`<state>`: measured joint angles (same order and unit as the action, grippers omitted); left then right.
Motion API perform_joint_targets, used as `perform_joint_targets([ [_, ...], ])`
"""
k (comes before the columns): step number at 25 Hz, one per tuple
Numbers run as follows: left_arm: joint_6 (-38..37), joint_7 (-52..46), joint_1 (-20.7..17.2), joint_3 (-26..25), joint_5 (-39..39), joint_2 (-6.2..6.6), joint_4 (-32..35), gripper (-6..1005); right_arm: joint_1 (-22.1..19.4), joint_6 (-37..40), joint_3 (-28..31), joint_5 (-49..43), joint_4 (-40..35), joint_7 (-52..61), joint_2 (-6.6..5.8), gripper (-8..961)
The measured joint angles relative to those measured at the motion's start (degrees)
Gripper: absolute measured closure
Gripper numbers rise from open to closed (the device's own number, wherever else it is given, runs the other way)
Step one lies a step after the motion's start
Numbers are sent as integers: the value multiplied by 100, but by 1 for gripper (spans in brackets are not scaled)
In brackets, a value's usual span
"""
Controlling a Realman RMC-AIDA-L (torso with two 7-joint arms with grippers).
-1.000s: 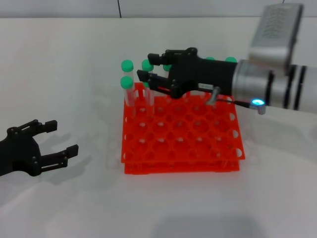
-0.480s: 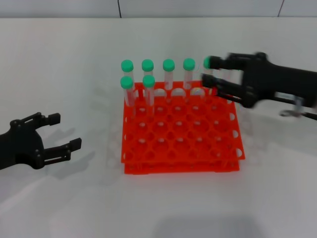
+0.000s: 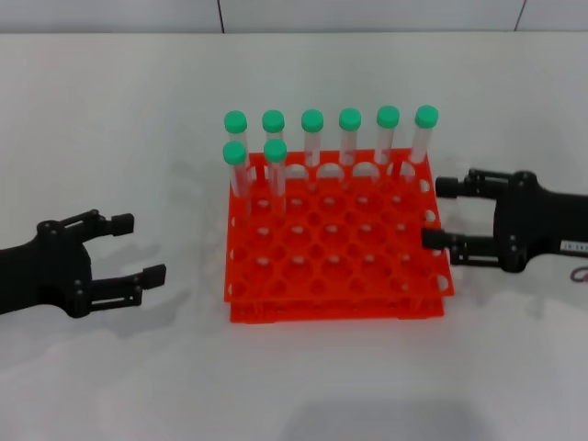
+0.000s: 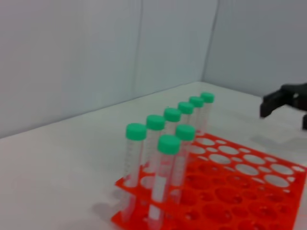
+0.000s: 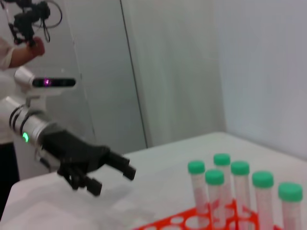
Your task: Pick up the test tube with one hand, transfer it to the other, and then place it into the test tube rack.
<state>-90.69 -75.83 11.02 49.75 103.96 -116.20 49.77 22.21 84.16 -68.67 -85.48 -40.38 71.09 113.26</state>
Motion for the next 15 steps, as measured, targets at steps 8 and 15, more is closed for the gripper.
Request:
perform_joint_targets([
  [8,-395,-50,373,4,146,226,-410,125,80,15,-14,-327,160,-21,-14,233],
  [15,-505,-157,535,4,395,230,-422,125,85,42,-27,-485,180,10,-60,233],
])
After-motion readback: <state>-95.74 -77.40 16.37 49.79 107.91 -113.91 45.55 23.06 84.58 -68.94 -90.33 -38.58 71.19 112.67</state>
